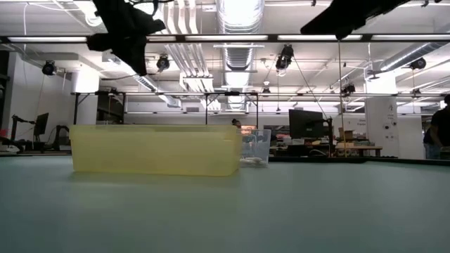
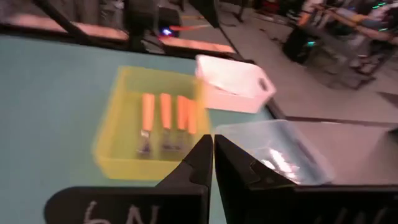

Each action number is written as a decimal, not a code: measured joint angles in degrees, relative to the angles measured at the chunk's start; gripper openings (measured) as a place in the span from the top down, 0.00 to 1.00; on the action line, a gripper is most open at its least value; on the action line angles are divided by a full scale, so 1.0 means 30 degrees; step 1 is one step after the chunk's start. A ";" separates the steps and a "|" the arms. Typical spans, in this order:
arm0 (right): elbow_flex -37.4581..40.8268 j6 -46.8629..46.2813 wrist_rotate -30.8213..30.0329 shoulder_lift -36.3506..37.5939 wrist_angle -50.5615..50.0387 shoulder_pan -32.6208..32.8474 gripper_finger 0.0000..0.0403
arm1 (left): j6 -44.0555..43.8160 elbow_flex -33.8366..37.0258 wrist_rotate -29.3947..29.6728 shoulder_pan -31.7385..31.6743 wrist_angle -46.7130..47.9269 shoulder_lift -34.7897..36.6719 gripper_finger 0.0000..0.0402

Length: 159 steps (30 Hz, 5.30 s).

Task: Sort silverware by color (type)
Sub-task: Put the orange fork into the white bin, then adjust the yellow forks in the yellow bin

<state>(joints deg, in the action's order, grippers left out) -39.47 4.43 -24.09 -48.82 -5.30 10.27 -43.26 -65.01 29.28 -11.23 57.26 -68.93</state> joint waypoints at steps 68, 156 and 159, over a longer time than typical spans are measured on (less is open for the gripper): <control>-0.2619 0.0379 0.4528 -0.0029 -0.1711 -0.9658 0.98 | 1.5535 -0.0422 -0.9277 -1.2433 -0.4765 -0.9799 1.00; -0.0193 -0.3453 0.4795 -0.0051 -0.2828 -0.6882 0.98 | 1.4699 0.4727 -0.7397 0.2197 -1.1006 -0.8190 1.00; -0.0193 -0.3441 0.4441 -0.0051 -0.2828 -0.6882 0.98 | 1.4723 0.4727 -0.7208 0.2182 -1.1044 -0.8225 1.00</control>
<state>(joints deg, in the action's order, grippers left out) -40.05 -5.89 -10.76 -48.97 -13.78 -10.37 0.91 -50.83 7.66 -4.69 24.13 -93.60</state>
